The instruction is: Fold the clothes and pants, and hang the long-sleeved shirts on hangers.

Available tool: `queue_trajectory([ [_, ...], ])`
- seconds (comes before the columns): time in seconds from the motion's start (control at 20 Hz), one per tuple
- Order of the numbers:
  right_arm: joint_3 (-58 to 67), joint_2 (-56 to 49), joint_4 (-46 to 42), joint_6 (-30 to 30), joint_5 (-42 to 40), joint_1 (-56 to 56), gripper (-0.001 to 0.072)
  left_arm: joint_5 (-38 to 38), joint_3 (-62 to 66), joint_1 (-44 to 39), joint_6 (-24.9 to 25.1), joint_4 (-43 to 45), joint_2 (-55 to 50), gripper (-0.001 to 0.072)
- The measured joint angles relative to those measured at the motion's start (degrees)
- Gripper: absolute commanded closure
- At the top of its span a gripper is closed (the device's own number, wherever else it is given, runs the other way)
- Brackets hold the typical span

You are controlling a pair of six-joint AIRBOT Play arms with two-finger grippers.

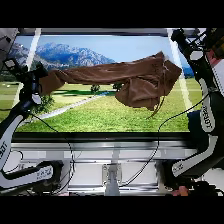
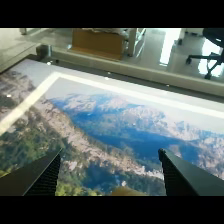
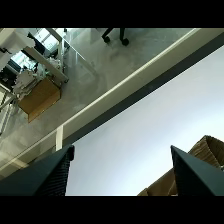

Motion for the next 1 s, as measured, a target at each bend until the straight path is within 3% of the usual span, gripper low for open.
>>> queue_trajectory([
  [0.35,0.0,3.9,-9.6,-0.3,6.4,-4.7,0.0036,0.3,0.0,3.4,-0.2,0.0,3.5,0.0005],
  [0.75,-0.7,4.5,-21.1,-0.5,38.7,-16.7,0.0018,-3.7,0.0,7.3,-0.2,0.0,10.5,0.0005],
  [1.0,-0.9,0.2,-20.2,-0.6,50.7,-18.3,0.0031,-9.4,0.0,6.3,-0.2,0.1,11.3,0.0006],
])
